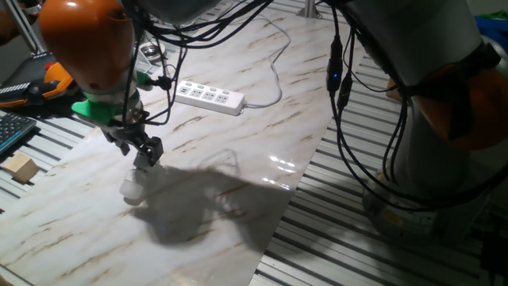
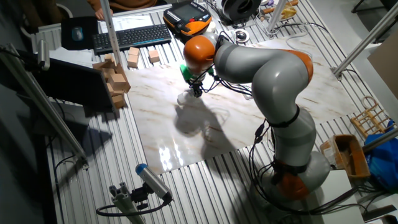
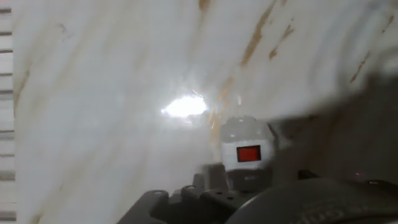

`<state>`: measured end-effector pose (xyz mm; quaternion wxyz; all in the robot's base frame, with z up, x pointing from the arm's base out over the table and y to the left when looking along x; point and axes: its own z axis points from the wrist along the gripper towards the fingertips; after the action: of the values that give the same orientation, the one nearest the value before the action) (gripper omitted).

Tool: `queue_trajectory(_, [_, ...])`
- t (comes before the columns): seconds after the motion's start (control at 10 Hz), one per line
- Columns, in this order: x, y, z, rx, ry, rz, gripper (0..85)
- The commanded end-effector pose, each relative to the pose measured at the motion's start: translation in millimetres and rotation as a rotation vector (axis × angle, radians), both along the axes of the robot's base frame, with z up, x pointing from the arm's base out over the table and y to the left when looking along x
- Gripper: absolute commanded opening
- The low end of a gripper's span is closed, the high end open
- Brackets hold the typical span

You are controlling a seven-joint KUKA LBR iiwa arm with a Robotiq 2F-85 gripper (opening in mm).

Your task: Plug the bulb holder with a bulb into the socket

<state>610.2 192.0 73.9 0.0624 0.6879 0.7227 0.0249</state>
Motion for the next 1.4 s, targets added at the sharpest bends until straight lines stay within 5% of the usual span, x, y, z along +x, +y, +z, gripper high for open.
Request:
queue_trajectory(0.0, [-0.3,-1.2,-1.2,0.000,-0.004,0.004,68.0])
queue_trajectory(0.3, [-3.9,-0.5,-5.5,-0.019,-0.029,0.007,68.0])
queue_trajectory(0.4, [-4.9,-0.5,-6.8,-0.024,-0.032,0.007,51.0])
queue_trajectory(0.7, [-7.7,-2.3,-11.0,-0.035,-0.036,0.021,51.0])
queue_trajectory(0.8, [-8.7,-1.4,-11.7,-0.035,-0.031,0.022,34.0])
queue_trajectory(0.9, [-10.2,0.0,-12.6,-0.039,-0.029,0.027,34.0])
queue_trajectory(1.0, [-11.0,0.6,-12.1,-0.048,-0.030,0.039,17.0])
queue_trajectory(1.1, [-11.3,0.1,-10.1,-0.047,-0.030,0.053,17.0])
queue_trajectory(1.2, [-12.0,-0.9,-6.3,-0.043,-0.028,0.068,0.0])
queue_trajectory(1.3, [-12.4,-2.9,-0.4,-0.018,-0.022,0.078,0.0])
